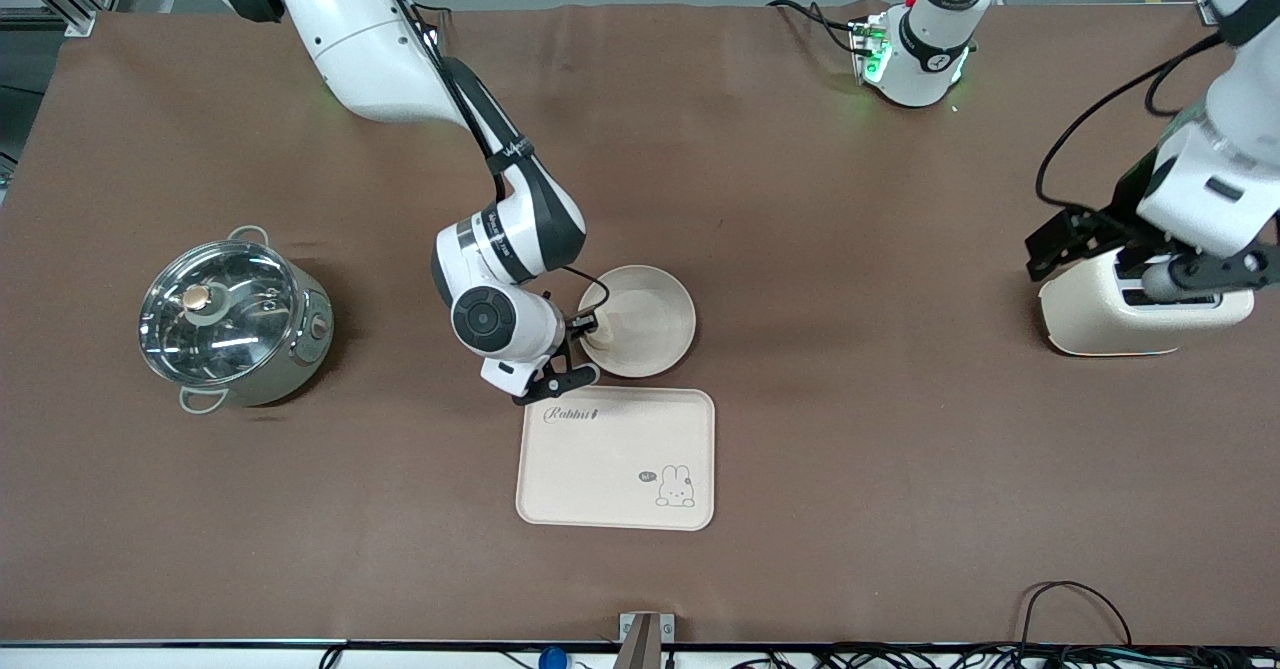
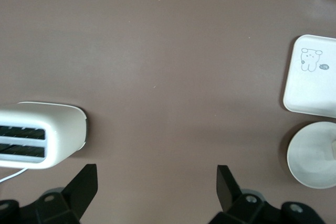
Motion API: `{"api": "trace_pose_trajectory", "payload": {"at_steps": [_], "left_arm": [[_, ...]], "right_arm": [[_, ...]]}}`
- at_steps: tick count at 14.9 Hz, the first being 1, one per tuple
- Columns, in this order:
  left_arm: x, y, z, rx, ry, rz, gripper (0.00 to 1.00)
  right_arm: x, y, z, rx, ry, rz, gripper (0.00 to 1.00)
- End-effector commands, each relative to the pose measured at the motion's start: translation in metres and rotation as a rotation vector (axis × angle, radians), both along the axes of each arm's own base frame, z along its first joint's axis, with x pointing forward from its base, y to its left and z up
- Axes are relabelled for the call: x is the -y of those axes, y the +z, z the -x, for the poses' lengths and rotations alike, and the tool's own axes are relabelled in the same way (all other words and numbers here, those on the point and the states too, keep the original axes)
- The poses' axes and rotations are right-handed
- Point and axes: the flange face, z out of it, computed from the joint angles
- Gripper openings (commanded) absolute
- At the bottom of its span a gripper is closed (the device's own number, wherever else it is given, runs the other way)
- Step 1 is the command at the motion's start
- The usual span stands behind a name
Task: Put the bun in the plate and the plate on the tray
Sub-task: 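Withdraw the left gripper while the right gripper grasps the plate rim, then clamp the plate rim with the right gripper and lift the plate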
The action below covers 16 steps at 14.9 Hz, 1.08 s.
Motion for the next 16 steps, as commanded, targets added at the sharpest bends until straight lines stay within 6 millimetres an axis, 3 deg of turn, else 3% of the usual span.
{"api": "trace_pose_trajectory", "payload": {"at_steps": [1,6,10,16], "left_arm": [[-0.019,0.021,0.023,0.015,-0.019,-0.002,1.0],[-0.025,0.014,0.044,0.021,-0.038,0.002,1.0],[-0.025,0.024,0.025,0.034,-0.041,0.012,1.0],[-0.031,0.029,0.028,0.022,-0.032,0.012,1.0]], "right_arm": [[-0.003,-0.004,0.002,-0.014,-0.001,-0.033,0.52],[0.0,-0.013,0.001,-0.023,-0.01,-0.028,0.52],[0.001,-0.019,0.001,-0.036,-0.023,-0.037,0.49],[-0.001,-0.036,0.004,-0.041,-0.027,-0.031,0.41]]}}
